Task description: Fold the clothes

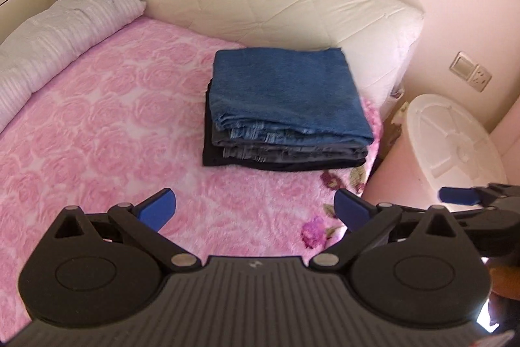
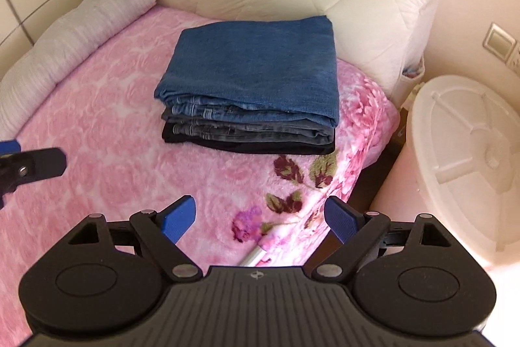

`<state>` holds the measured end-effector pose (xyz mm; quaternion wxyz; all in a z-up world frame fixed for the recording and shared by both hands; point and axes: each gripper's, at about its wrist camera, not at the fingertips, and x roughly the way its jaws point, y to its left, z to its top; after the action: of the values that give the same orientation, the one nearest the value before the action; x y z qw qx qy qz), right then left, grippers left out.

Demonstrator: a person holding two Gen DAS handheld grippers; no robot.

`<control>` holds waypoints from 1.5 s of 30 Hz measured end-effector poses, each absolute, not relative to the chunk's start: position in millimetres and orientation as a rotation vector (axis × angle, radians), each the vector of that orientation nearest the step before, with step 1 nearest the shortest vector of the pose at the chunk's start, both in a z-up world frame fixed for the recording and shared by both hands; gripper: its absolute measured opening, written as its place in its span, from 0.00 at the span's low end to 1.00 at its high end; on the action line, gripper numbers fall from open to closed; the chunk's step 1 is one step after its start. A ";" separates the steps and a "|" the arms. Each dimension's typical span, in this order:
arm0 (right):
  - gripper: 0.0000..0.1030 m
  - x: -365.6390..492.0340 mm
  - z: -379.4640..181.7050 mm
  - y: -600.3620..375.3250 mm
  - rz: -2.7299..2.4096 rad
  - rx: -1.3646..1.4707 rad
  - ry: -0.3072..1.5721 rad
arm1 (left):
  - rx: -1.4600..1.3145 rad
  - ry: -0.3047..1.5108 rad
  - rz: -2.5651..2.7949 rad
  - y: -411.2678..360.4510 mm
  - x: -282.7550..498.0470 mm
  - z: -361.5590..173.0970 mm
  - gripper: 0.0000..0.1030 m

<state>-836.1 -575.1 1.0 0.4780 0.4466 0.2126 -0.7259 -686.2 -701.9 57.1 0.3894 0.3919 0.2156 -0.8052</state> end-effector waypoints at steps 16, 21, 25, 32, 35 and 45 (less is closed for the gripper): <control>0.86 -835.7 22.5 -564.5 -1.769 1.048 0.501 | 1.007 0.546 -1.997 -687.8 -689.4 43.8 0.99; 0.86 -834.7 26.3 -563.2 -1.781 1.049 0.482 | 1.017 0.530 -2.007 -688.1 -694.4 44.5 0.99; 0.86 -834.4 29.8 -563.9 -1.793 1.047 0.468 | 1.013 0.511 -2.015 -688.8 -696.1 46.9 0.99; 0.86 -831.2 33.2 -565.5 -1.803 1.051 0.441 | 1.006 0.492 -2.028 -689.7 -696.0 51.5 0.99; 0.86 -829.5 33.8 -566.1 -1.807 1.051 0.441 | 1.008 0.488 -2.030 -689.9 -694.9 51.8 0.99; 0.86 -824.6 36.2 -569.5 -1.825 1.046 0.439 | 1.008 0.495 -2.047 -691.2 -692.7 49.5 0.99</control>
<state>-824.6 -569.5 36.2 0.4763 0.4281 0.1794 -0.7468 -692.7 -691.2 49.5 0.3927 0.3971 0.1949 -0.8063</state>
